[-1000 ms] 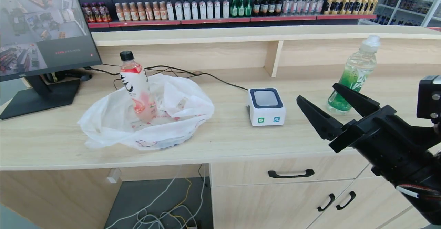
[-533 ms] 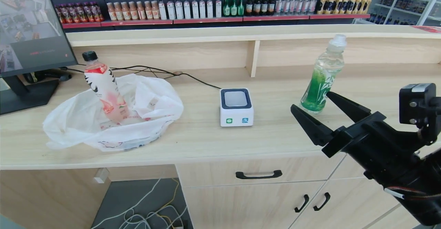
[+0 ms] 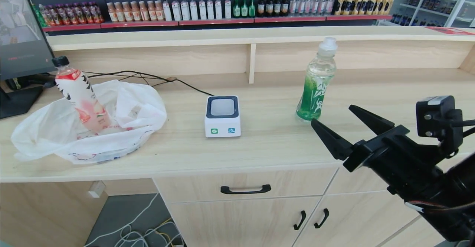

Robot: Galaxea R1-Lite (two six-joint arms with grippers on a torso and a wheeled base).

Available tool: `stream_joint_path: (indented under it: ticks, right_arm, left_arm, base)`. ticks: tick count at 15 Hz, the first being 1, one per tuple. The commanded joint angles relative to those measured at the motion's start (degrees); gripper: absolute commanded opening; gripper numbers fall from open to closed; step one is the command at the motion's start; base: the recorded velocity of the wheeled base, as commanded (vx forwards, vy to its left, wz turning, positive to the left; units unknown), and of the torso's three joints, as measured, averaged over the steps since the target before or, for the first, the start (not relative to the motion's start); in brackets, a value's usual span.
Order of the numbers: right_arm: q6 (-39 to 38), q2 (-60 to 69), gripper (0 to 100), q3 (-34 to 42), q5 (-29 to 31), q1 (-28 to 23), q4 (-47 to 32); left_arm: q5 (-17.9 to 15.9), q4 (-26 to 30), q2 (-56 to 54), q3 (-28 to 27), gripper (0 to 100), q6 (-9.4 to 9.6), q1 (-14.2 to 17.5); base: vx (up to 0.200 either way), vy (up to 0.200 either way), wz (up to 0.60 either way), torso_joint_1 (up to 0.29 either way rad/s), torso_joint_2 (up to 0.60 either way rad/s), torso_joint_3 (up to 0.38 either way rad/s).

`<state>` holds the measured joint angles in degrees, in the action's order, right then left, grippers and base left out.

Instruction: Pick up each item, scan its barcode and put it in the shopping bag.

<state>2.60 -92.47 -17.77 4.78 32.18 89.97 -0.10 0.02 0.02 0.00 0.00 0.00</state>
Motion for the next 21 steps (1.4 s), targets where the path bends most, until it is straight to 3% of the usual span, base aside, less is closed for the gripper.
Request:
stream_joint_path:
  ticks: [1,9,21]
  right_arm:
    - [0.04,-2.1,100,0.02,-0.03,-2.21,0.03]
    - [-0.49,-10.1,100,-7.45,-0.03,-10.3,0.03]
    - [-3.91,-19.77,100,-17.03,-0.82,-13.2,0.03]
  left_arm:
    - [0.01,-0.02,-0.02,0.0,100,0.0,0.0]
    - [0.01,-0.02,-0.02,0.0,100,0.0,0.0]
    - [0.01,-0.02,-0.02,0.0,100,0.0,0.0]
  base:
    - [0.0,0.0,0.0,0.0,0.0,0.0]
    - [0.0,0.0,0.0,0.0,0.0,0.0]
    - [0.0,0.0,0.0,0.0,0.0,0.0]
